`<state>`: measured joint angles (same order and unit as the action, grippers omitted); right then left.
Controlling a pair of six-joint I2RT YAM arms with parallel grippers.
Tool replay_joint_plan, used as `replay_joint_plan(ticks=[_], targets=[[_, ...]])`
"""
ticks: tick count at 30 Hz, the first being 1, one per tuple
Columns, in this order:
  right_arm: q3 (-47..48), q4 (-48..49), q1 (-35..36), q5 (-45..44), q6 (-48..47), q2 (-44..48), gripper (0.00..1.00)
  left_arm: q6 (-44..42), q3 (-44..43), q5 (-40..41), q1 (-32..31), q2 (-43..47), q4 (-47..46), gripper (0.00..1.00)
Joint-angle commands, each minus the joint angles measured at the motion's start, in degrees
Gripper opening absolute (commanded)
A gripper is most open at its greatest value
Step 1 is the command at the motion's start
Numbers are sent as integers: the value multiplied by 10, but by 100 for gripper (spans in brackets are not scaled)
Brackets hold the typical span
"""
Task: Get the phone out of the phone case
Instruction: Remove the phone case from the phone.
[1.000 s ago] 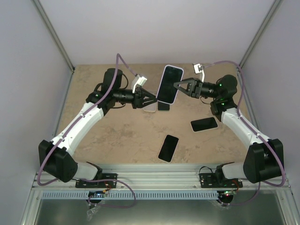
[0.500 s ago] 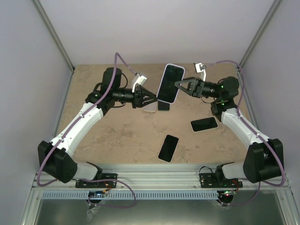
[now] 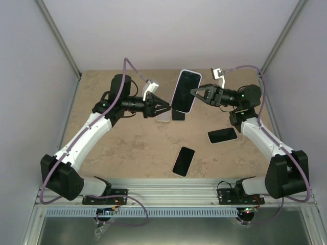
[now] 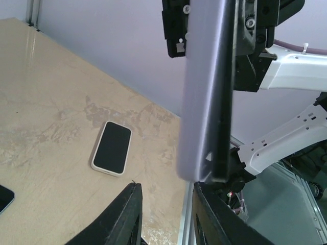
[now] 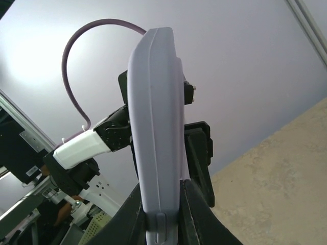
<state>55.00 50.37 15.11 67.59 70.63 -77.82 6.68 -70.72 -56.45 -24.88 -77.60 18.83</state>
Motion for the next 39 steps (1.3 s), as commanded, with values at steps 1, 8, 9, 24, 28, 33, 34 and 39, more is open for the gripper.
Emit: replay_joint_plan(ticks=[1,8,9,24,28,33,34,39], targets=[[17,94,19,59,54,23,1,5,18,89,17,-22,1,28],[16,110,19,61,64,24,1,7,20,89,19,-20,1,28],[15,111,19,61,63,25,1,7,20,89,19,-20,0,28],[10,84,11,45,45,22,1,-39,42,-112,19,67,11,60],[18,57,11,38,29,14,1,-45,46,-108,13,78,11,62],[18,42,11,34,17,12,1,-49,23,-68,-7,62,22,63],[18,41,11,34,15,13,1,-47,20,-70,-8,59,21,63],[19,28,11,36,5,16,0,-38,14,-69,-15,51,13,62]])
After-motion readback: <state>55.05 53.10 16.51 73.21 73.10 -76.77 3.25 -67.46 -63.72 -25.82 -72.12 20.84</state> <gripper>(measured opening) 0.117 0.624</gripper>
